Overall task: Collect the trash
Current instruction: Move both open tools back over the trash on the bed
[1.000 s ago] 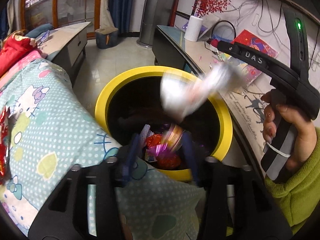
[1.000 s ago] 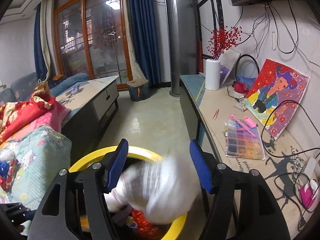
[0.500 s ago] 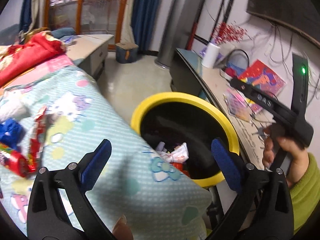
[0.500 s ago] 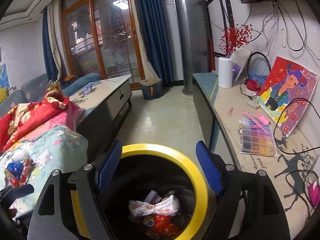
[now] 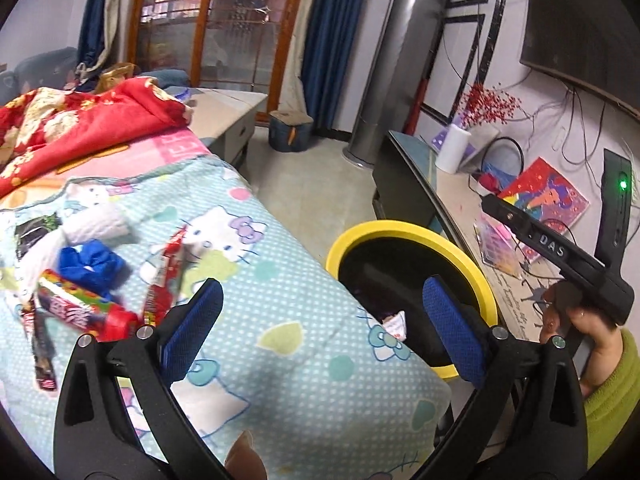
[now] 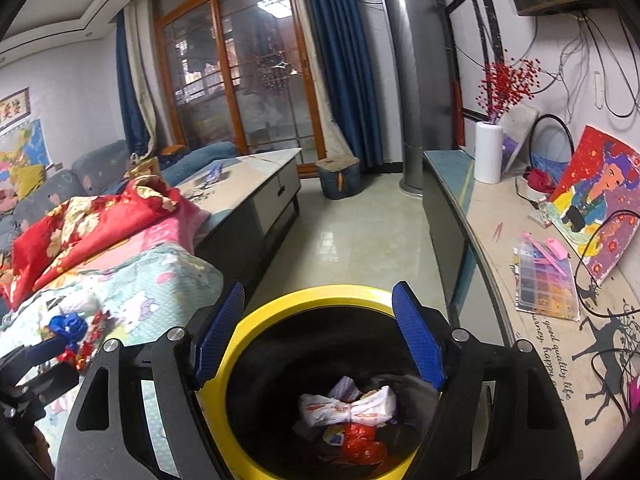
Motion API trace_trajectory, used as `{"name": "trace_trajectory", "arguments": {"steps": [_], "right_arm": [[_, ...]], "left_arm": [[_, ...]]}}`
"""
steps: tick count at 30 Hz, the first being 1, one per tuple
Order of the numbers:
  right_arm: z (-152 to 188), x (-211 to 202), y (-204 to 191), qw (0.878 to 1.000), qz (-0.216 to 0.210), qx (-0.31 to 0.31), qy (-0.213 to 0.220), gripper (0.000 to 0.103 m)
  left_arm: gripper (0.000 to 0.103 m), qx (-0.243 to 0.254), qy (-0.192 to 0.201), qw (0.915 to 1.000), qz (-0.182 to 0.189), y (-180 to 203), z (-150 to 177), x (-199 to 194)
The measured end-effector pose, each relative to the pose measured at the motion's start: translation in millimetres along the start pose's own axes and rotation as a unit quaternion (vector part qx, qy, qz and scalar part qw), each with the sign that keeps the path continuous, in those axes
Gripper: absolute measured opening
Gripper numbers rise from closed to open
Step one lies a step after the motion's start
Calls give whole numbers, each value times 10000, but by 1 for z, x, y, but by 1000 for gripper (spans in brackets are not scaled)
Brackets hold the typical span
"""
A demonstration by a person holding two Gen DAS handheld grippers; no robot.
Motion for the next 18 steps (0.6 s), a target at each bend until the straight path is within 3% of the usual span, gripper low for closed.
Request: {"name": "trace_trajectory", "arguments": {"steps": [18], "right_arm": [[21, -24, -83, 9944, -872, -539, -271, 75]], "left_arm": [[92, -579, 398, 9952, -678, -61, 5, -50]]}}
Point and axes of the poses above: each gripper's, at about its wrist camera, not at the fingertips, and x roughly the way its jaws point, y to its right, z to its underside, the point moved 4 cm from there along x, roughly the way its jaws point, and after that the axes turned 13 degrees about x, right-handed, at the moved point
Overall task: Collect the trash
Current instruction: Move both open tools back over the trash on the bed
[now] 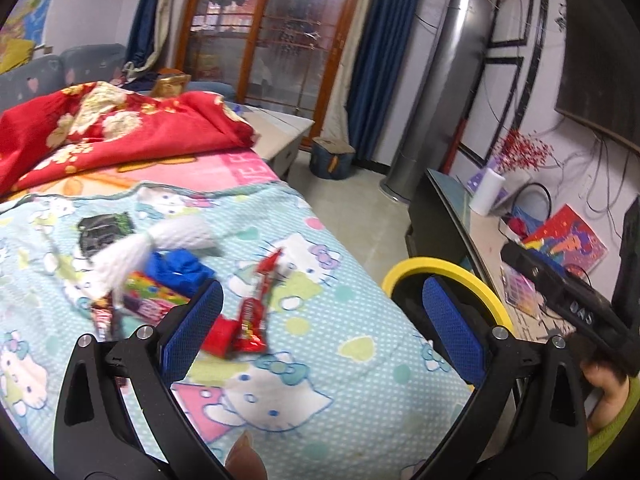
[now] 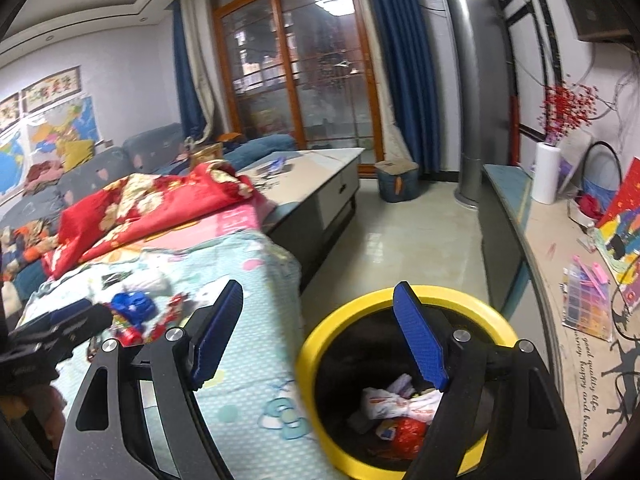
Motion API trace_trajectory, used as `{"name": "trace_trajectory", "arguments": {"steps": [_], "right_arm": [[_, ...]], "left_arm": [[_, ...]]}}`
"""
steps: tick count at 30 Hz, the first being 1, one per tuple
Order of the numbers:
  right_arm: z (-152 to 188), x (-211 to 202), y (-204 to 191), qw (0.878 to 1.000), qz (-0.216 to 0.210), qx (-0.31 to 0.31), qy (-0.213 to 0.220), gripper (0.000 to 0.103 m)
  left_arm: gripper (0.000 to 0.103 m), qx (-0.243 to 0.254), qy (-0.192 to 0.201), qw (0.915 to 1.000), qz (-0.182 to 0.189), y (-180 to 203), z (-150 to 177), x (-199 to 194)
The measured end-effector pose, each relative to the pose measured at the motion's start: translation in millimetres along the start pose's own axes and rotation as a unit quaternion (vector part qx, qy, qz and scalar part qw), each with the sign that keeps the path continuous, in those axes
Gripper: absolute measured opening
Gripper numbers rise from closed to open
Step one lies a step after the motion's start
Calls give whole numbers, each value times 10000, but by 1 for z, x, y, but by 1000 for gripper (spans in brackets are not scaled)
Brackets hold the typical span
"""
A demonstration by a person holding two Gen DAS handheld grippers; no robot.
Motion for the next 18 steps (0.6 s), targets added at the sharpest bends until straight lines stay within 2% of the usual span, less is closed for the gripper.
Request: {"name": "trace_trajectory", "arguments": {"steps": [18], "right_arm": [[26, 2, -84, 9937, -771, -726, -376, 75]], "left_arm": [[92, -652, 227, 9964, -502, -67, -1, -30]]}}
Point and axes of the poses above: each gripper's, at about its wrist camera, not at the fingertips, and x roughly the way its jaws point, y to its right, z to its underside, the point moved 4 cm from there along x, roughly the way its jaws point, and after that the axes turned 13 degrees about x, right-handed, at the moved point
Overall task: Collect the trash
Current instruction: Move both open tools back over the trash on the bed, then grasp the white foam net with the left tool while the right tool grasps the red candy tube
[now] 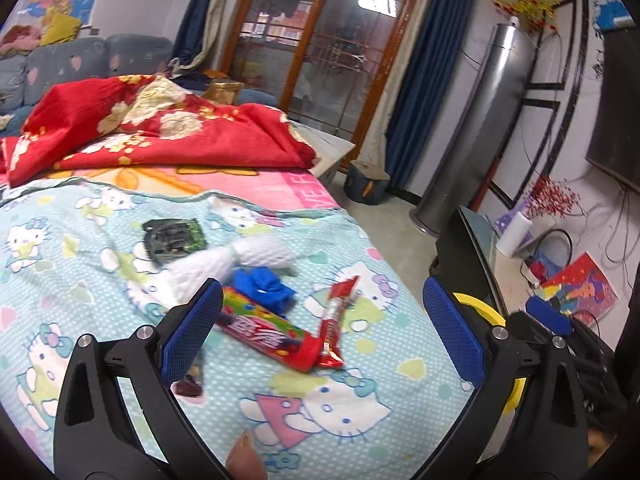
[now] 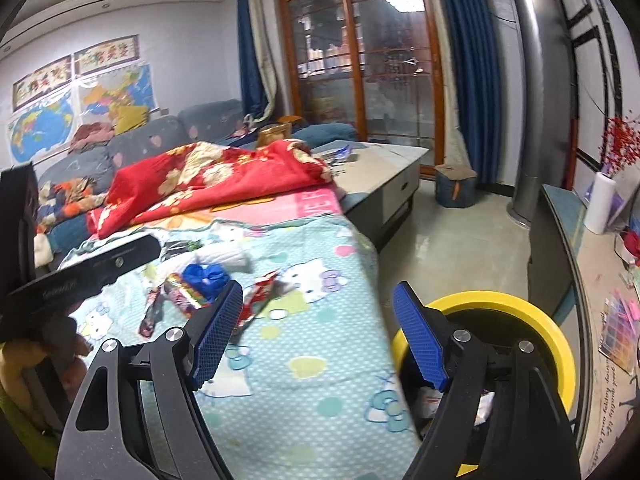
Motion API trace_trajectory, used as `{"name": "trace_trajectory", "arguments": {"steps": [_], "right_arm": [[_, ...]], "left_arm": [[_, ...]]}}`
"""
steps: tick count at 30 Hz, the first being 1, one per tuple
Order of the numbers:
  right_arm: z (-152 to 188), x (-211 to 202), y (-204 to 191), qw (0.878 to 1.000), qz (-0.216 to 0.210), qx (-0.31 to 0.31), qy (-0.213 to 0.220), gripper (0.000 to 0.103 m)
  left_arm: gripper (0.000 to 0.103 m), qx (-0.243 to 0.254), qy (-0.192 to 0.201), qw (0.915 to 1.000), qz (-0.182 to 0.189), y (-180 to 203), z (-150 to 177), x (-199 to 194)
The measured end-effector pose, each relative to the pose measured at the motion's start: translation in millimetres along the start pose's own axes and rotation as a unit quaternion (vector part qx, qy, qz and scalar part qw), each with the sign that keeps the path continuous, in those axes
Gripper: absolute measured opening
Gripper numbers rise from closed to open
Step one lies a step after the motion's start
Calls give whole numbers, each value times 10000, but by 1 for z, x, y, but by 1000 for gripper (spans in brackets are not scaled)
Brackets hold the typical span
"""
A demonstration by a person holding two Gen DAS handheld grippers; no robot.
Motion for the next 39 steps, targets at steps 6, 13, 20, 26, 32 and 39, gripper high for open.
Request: {"name": "trace_trajectory", "arguments": {"steps": [6, 13, 20, 26, 32, 39], "right_arm": [[9, 12, -31, 9986, -363, -282, -278, 75], [24, 38, -66, 9922, -818, -484, -804, 75], [36, 66, -92, 9851, -940, -818, -1185, 74], [48, 96, -106, 9782, -915, -1145, -1471, 72], [60, 127, -114, 9708, -877, -1339, -1785, 61], [70, 147, -119, 9651, -832, -1507, -1976, 52]], "left_arm": [[92, -264, -41, 9995, -173, -30, 0, -2], [92, -522, -161, 9973, -497, -73, 5, -3], [86, -700, -420, 9952, -544, -105, 14, 7], [69, -624, -748, 9941, -487, -115, 21, 29], [58, -643, -1076, 9919, -200, -119, 30, 56], [51, -799, -1270, 9886, 110, -121, 34, 80]]}}
Point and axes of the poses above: each gripper's, at about its wrist camera, not at the fingertips, and x roughly the way its jaws point, y to its right, z to its underside, the point moved 4 cm from there along x, roughly the way its jaws point, and after that the axes turned 13 degrees about x, right-handed, at the moved point
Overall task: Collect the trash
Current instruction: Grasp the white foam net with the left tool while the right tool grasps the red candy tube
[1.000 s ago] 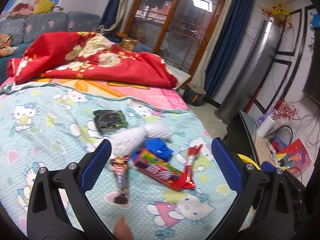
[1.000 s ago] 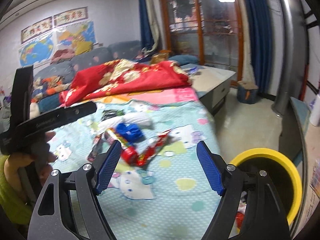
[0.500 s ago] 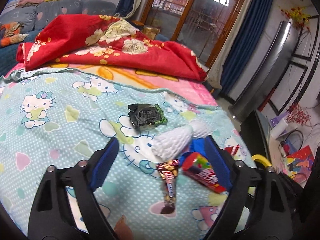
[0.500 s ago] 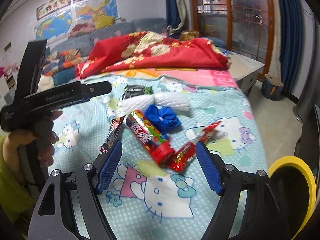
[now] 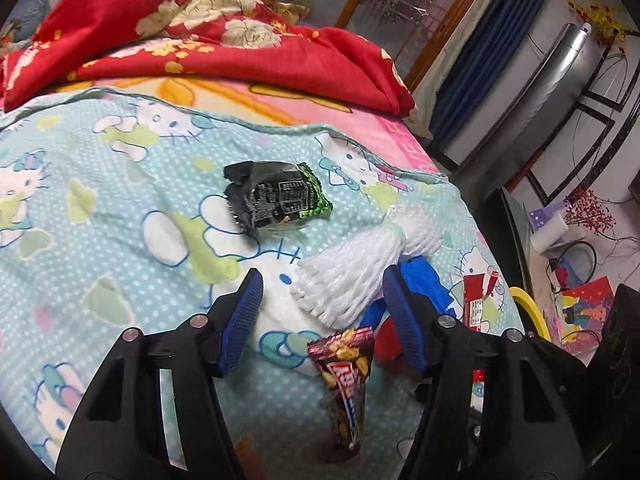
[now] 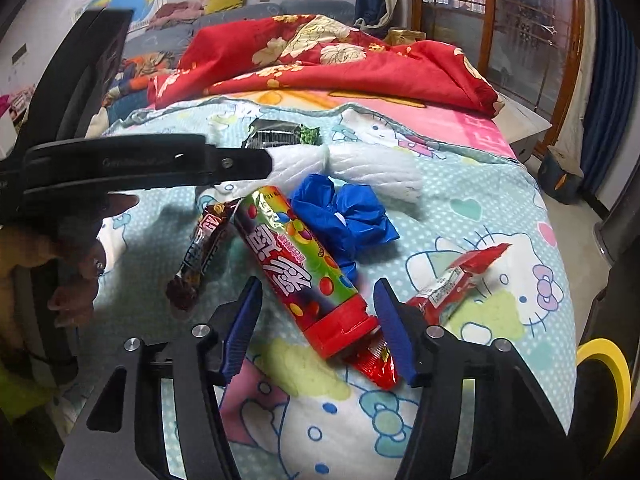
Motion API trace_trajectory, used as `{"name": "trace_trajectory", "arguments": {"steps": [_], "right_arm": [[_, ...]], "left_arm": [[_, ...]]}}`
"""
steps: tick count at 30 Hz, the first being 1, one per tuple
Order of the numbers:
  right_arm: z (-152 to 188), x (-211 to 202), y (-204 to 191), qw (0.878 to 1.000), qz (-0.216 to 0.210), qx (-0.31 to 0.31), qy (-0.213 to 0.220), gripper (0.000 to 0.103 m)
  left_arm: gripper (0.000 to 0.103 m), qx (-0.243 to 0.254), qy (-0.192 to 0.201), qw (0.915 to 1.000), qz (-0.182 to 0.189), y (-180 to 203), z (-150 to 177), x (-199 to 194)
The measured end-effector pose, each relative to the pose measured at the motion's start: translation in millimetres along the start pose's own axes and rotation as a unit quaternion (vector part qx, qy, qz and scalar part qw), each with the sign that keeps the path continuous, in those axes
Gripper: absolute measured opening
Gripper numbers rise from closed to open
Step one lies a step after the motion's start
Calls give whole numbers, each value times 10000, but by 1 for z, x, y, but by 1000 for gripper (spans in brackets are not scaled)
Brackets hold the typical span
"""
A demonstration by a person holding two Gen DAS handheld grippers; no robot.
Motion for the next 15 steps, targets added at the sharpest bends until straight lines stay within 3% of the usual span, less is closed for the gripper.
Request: {"name": "trace_trajectory", "arguments": {"steps": [10, 15], "right_arm": [[9, -7, -8, 9998, -198, -14, -41, 41], [15, -17, -9, 9986, -451, 264, -54, 37]], "left_arm": [[14, -12, -67, 9997, 231, 7, 3, 7], [8, -26, 123, 9995, 297, 9, 3, -5]]}}
Point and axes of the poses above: each gripper's, at about its wrist camera, not at the fingertips, and x roughly the way its jaws point, y to its right, z to its underside, the point moved 4 cm from there along x, roughly the way its jaws point, and after that the axes turned 13 degrees about x, right-handed, at the moved point
